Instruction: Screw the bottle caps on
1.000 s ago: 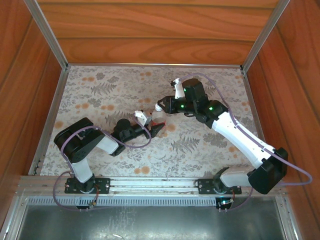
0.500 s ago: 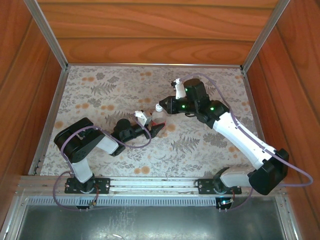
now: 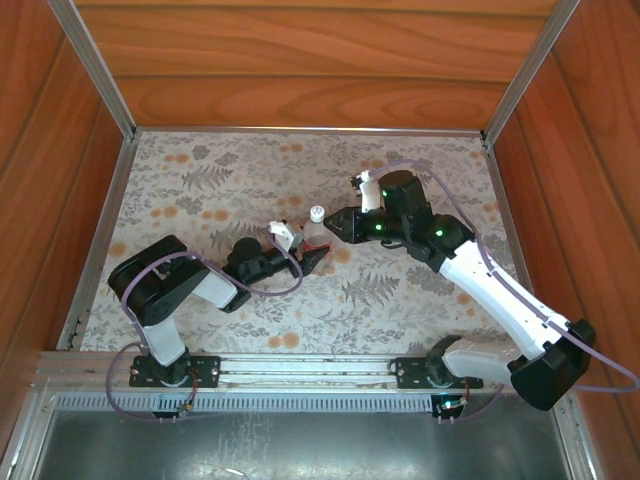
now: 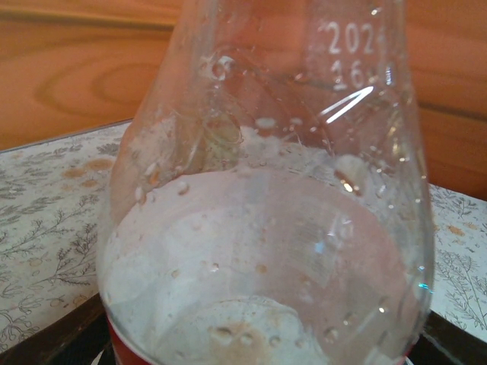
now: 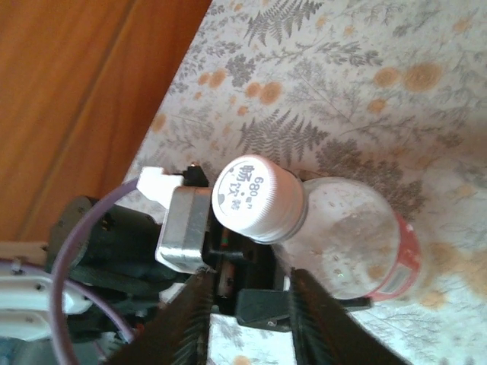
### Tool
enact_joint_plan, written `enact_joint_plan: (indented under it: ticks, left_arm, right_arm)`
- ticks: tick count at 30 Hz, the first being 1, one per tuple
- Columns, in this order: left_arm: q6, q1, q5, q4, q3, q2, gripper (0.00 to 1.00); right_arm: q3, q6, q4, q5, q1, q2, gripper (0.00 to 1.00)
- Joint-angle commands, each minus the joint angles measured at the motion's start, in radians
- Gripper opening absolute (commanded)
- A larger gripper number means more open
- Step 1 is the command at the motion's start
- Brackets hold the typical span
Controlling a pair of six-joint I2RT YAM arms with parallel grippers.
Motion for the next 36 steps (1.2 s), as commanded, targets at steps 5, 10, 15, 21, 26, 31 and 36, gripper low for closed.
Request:
enact_joint_plan:
  ticks: [5, 10, 15, 21, 26, 31, 36]
  left_arm:
    - [0.034, 0.006, 0.052, -0.144, -0.042, 0.005, 0.70]
    - [0.104, 0.008, 0.093, -0.181, -0.043, -0.031, 0.70]
    - [0.154, 0.013, 0.178, -0.234, -0.032, -0.061, 0.70]
    - [0.157, 0.029, 0.249, -0.271, -0.030, -0.076, 0.70]
    - [0.169, 0.030, 0.260, -0.291, -0.039, -0.088, 0.70]
    - [0.175, 0.030, 0.268, -0.298, -0.035, -0.082, 0.70]
    - [0.182, 0.030, 0.288, -0.305, -0.011, -0.062, 0.70]
  right_arm:
    - [0.103, -0.392, -0.039, 0.016, -0.002, 0.022, 0.68]
    - [0.200, -0.689, -0.146, -0.035, -0.002, 0.049, 0.75]
    - [0.268, -0.905, -0.259, -0.142, -0.001, 0.073, 0.76]
    - [0.311, -1.190, -0.431, -0.220, -0.001, 0.118, 0.74]
    - [0.402, -1.300, -0.552, -0.197, -0.001, 0.201, 0.70]
    - [0.468, -1.336, -0.607, -0.206, 0.000, 0.274, 0.65]
    - [0.494, -1.345, -0.611, -0.209, -0.001, 0.326, 0.61]
